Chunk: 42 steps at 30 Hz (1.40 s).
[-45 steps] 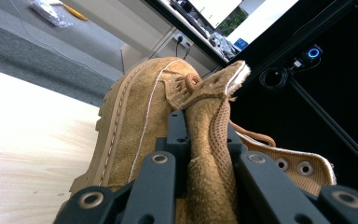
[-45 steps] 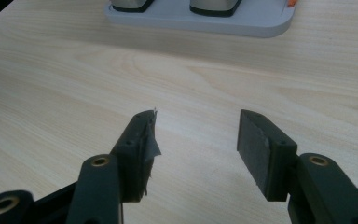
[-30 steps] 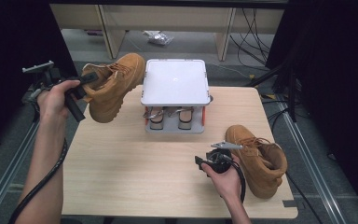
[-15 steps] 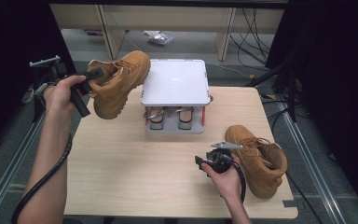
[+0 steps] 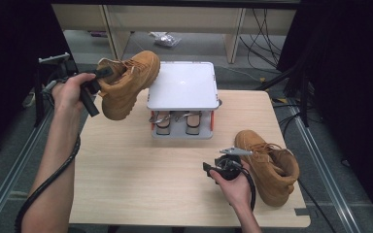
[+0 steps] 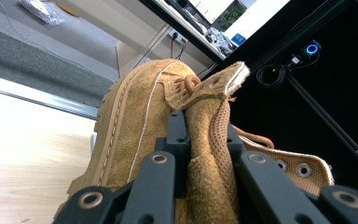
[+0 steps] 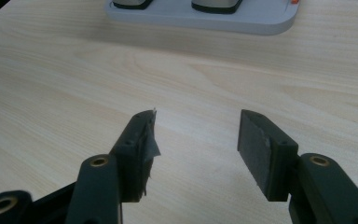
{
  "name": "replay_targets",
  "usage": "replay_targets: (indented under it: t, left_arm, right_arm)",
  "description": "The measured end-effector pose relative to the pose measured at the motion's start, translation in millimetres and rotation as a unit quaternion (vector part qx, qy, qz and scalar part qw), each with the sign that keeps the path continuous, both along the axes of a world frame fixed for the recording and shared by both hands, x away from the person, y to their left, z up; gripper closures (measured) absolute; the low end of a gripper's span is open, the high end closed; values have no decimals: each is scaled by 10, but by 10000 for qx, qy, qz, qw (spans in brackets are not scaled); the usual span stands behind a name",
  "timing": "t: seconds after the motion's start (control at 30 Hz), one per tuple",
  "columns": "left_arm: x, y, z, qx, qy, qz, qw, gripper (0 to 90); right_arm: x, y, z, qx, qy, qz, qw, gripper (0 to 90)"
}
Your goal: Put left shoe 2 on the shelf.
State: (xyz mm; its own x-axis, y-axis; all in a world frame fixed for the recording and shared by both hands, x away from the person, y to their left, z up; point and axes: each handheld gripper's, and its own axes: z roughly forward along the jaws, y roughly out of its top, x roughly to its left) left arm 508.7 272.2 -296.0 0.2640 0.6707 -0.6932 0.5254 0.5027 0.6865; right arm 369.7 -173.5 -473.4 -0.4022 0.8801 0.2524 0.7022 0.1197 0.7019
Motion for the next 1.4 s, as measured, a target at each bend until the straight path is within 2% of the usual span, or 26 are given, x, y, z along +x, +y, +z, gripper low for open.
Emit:
replay_targets:
  t: [0.47, 0.5, 0.53, 0.7, 0.73, 0.77, 0.83, 0.9, 0.97, 1.0, 1.13, 1.17, 1.3, 1.33, 1.37, 1.4]
  left_arm:
    - [149, -192, 51, 25, 58, -41, 10000, 801]
    - [156, -203, 55, 38, 73, -35, 10000, 801]
    - [165, -213, 55, 37, 75, -50, 10000, 801]
    - [201, -257, 57, 61, 99, -67, 9999, 800]
    - [213, -280, 50, 52, 98, -74, 9999, 800]
    - [213, -280, 50, 52, 98, -74, 9999, 800]
    - [226, -297, 42, 39, 142, -62, 9999, 800]
    - [243, -336, 45, 54, 136, -101, 9998, 799]
    - [248, -353, 50, 71, 147, -97, 9998, 799]
    - [259, -369, 51, 59, 155, -109, 9998, 798]
    - [288, -437, 42, 37, 148, -138, 9998, 798]
    - [294, -453, 40, 21, 164, -125, 9998, 797]
    - [319, -496, 70, 92, 172, -109, 9998, 796]
    - [330, -505, 72, 91, 137, -124, 9998, 796]
    - [330, -505, 72, 91, 137, -124, 9998, 796]
    - [346, -521, 91, 105, 158, -135, 9997, 796]
  right_arm:
    - [-5, -3, 4, 16, 41, -42, 10000, 470]
    - [-22, 15, 13, 89, 162, -124, 9998, 470]
    - [-11, 8, 3, 54, 80, -62, 9999, 470]
    - [-6, 5, -5, 80, 38, -35, 10000, 469]
    - [5, -22, -1, -80, -66, 36, 9999, 469]
    - [-12, -3, 7, 30, 73, -47, 10000, 469]
    - [1, -23, -1, -22, -4, -8, 10000, 469]
    - [-12, -9, 3, 36, 74, -69, 9999, 469]
    - [-2, -23, -6, -36, 5, -26, 10000, 469]
    - [-13, -6, -3, 61, 71, -77, 9999, 469]
    - [-3, -17, -7, 83, -38, -30, 10000, 469]
    - [-11, -11, -5, 134, 20, -100, 9999, 470]
    - [-5, -30, -10, 26, 38, -32, 10000, 470]
    - [-16, -14, -3, 68, 108, -90, 9999, 470]
    - [0, -28, -14, 20, 0, -7, 10000, 470]
    - [0, -27, -14, -6, 8, -2, 10000, 470]
